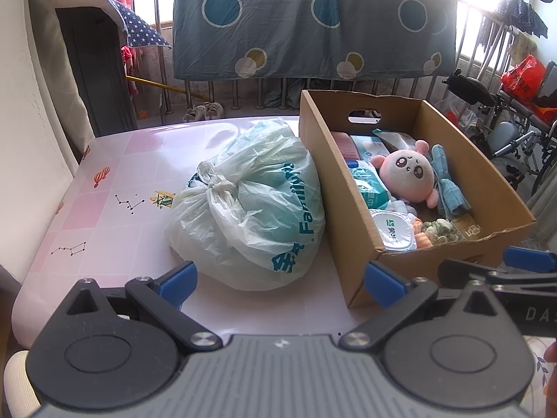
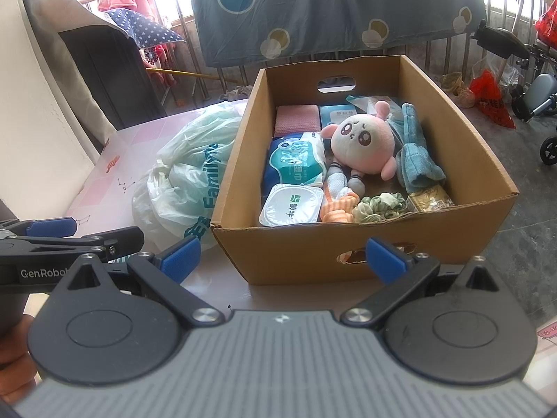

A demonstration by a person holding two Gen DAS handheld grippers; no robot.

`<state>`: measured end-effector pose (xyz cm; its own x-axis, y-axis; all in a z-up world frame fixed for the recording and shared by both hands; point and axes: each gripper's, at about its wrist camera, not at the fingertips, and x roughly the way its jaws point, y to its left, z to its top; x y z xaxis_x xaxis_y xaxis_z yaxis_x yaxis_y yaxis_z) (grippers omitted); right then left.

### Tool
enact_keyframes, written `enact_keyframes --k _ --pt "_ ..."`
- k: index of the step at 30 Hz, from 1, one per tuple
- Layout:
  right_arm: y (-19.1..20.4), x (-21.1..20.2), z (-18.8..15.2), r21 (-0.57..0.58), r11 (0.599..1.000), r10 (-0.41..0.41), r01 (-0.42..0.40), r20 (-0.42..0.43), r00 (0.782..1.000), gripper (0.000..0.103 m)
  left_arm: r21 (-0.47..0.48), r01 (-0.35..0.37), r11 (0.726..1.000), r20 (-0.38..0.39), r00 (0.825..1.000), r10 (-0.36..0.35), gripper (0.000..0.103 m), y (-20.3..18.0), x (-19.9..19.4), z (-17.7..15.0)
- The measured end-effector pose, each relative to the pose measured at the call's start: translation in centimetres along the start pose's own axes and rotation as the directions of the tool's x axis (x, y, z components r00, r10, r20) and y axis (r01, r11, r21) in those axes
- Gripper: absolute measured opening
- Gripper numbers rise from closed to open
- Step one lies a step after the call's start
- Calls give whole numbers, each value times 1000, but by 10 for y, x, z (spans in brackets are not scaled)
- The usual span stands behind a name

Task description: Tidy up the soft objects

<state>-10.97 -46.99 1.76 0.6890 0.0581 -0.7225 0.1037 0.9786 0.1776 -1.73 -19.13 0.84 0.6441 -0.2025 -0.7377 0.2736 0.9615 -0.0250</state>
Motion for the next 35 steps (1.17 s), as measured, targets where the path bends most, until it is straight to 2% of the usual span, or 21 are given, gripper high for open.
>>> enact_keyframes --k 35 --pt "3 -1 1 -5 1000 2 -2 5 1000 102 -7 -6 1000 9 1000 6 102 2 -3 -1"
